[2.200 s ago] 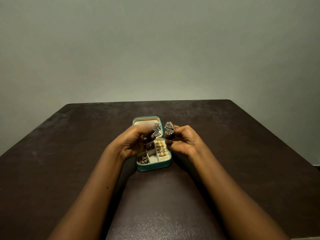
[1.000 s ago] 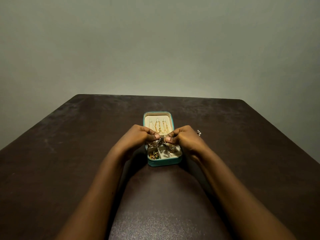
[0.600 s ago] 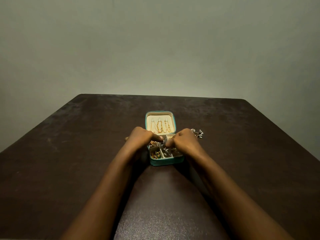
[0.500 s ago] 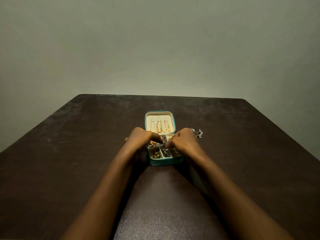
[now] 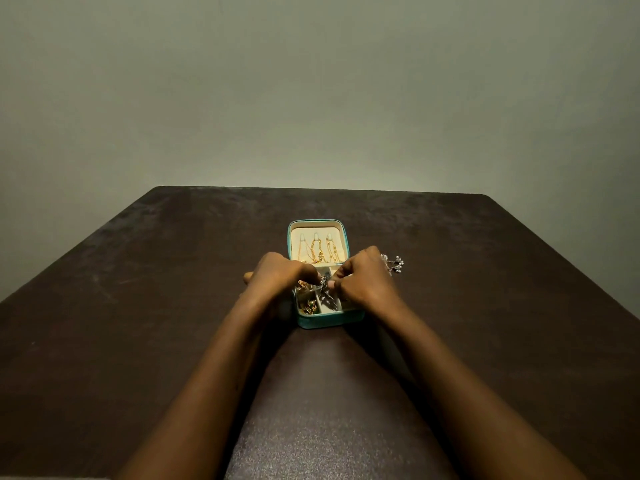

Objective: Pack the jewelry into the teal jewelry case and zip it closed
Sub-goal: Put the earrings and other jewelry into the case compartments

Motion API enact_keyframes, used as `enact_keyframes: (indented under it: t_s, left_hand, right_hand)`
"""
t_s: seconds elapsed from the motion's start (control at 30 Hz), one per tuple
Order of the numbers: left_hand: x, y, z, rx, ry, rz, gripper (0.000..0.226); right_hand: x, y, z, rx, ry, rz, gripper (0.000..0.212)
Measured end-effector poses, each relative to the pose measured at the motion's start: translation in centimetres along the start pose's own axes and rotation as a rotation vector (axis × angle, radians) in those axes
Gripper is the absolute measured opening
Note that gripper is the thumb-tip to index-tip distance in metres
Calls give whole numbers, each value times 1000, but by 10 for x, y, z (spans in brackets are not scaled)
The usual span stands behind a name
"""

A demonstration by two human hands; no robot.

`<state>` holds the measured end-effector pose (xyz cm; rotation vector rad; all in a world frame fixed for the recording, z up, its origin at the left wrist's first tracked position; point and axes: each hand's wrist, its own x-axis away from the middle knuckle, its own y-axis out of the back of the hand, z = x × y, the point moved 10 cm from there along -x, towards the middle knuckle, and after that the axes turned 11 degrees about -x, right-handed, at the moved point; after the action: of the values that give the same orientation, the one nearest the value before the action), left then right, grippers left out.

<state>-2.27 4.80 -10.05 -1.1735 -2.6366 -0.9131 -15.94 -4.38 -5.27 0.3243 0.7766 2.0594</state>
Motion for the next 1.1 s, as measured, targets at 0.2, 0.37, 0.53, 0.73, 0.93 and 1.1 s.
enact_keyframes:
  t_s: [0.2, 0.37, 0.53, 0.73, 0.93, 1.1]
  left_hand:
    - [14, 5, -8, 87, -6, 5, 54]
    - [17, 2, -10, 167, -11, 32, 36]
    - [15, 3, -10, 143, -27, 17, 37]
    - [20, 0, -11, 147, -32, 19, 36]
    - [10, -13, -13, 69, -79, 70, 77]
    - [-13, -20, -1, 32, -72, 32, 83]
  right_hand:
    - [2, -16, -4, -1, -40, 183, 18]
    - [1, -18, -9, 8, -79, 185, 13]
    - [0, -10, 1, 125, 21, 4, 21]
    - [-4, -2, -2, -115, -6, -40, 7]
    - [-11, 29, -22, -349, -106, -218, 27]
    - [-11, 26, -28, -408, -162, -196, 23]
